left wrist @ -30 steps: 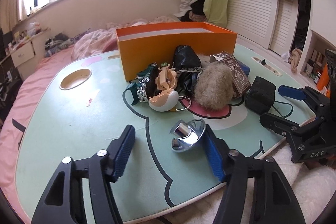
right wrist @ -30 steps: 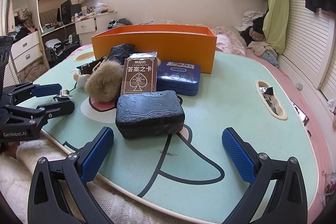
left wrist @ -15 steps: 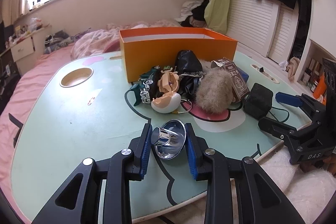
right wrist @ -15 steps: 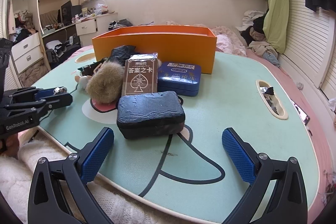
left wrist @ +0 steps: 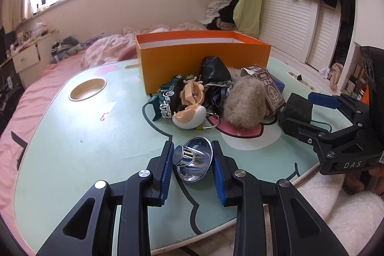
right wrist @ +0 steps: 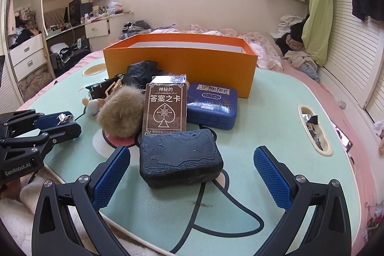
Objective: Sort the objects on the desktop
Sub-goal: 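Grasp the silver cup with the left tool while the right tool grasps the black pouch, then lower the silver cup into the box with the left tool while the right tool drops the black pouch in, then grasp the brown fluffy ball with the left tool while the right tool grasps the brown card box, then carry the fluffy ball with the left tool into the box while the right tool drops the card box in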
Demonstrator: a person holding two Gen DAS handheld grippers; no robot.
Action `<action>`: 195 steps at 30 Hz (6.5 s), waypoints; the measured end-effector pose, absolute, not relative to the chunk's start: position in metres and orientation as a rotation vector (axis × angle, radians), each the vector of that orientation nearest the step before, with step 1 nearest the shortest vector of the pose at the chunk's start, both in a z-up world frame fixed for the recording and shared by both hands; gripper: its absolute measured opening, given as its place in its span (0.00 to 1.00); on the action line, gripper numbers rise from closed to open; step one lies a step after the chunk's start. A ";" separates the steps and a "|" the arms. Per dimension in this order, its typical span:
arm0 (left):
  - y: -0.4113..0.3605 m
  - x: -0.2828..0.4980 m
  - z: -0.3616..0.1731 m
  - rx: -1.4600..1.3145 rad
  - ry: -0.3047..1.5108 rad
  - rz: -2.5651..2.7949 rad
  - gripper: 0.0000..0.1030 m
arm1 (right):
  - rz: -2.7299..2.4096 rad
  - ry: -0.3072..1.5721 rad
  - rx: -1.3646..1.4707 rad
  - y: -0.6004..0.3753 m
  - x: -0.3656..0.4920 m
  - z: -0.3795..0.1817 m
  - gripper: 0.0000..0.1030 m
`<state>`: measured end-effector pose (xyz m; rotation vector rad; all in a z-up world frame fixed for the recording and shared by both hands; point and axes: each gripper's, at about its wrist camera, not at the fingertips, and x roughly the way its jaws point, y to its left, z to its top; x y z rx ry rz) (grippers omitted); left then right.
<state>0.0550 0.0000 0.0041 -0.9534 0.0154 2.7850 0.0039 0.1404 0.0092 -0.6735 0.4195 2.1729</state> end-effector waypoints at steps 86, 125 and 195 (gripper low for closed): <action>-0.010 0.030 -0.002 -1.120 0.061 2.784 1.00 | 2.099 0.434 -0.733 0.135 0.006 0.001 0.99; -0.010 0.032 -0.002 -1.101 0.054 2.800 1.00 | 2.198 0.602 -0.554 0.162 0.000 0.014 0.61; -0.025 -0.047 0.079 -0.900 -0.168 2.765 0.79 | 2.249 0.844 -0.394 0.236 0.000 0.070 0.58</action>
